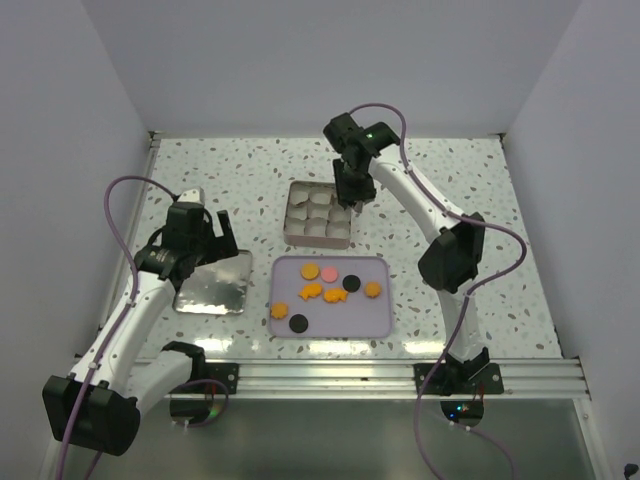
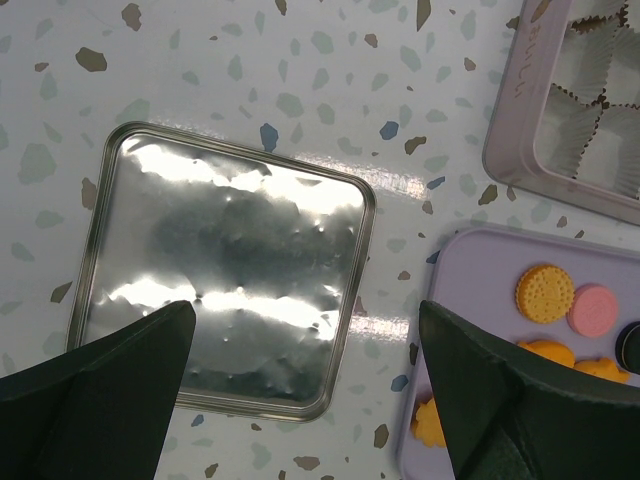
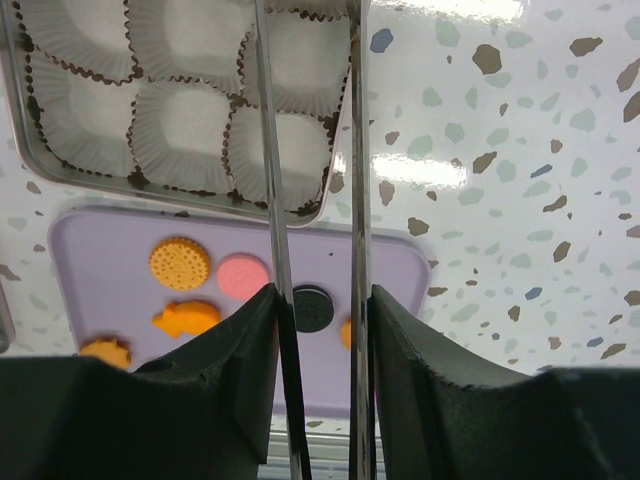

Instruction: Pack the cookies

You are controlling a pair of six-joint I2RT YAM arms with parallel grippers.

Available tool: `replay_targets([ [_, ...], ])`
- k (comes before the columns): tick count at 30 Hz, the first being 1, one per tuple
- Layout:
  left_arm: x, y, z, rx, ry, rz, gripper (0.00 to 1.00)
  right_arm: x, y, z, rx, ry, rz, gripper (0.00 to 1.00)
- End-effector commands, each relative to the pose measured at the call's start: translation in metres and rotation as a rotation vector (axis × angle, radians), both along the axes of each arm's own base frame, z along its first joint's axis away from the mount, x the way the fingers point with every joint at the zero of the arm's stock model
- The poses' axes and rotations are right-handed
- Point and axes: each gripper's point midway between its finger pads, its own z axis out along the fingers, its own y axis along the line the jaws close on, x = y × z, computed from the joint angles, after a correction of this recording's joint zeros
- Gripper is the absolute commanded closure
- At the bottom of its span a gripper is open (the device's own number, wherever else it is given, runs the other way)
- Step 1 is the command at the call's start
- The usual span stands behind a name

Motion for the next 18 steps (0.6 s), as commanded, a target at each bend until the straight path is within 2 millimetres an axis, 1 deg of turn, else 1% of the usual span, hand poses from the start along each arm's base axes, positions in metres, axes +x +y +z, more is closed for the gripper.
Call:
replay_targets([
  [1,0.006,-0.004,0.005,-0.002,-0.037,-0.027,0.00,-0.022,-0.031,0.024,-0.064,0.026,-0.018,0.58],
  [7,0.006,-0.004,0.005,-0.002,-0.035,-0.027,0.00,-0.019,-0.034,0.031,-0.061,0.005,-0.027,0.51],
  [12,0.006,-0.005,0.005,-0.004,-0.035,-0.029,0.00,-0.020,-0.033,0.042,-0.037,-0.009,-0.032,0.51],
  [16,0.005,-0.004,0.005,-0.003,-0.035,-0.028,0.00,-0.030,-0.032,0.055,0.007,-0.024,-0.035,0.52],
  [17,0.006,-0.004,0.005,-0.003,-0.037,-0.028,0.00,-0.034,-0.030,0.055,0.010,-0.019,-0.029,0.52],
  [18,0.005,-0.004,0.006,-0.003,-0.038,-0.028,0.00,-0.040,-0.030,0.065,0.028,-0.038,-0.021,0.52],
])
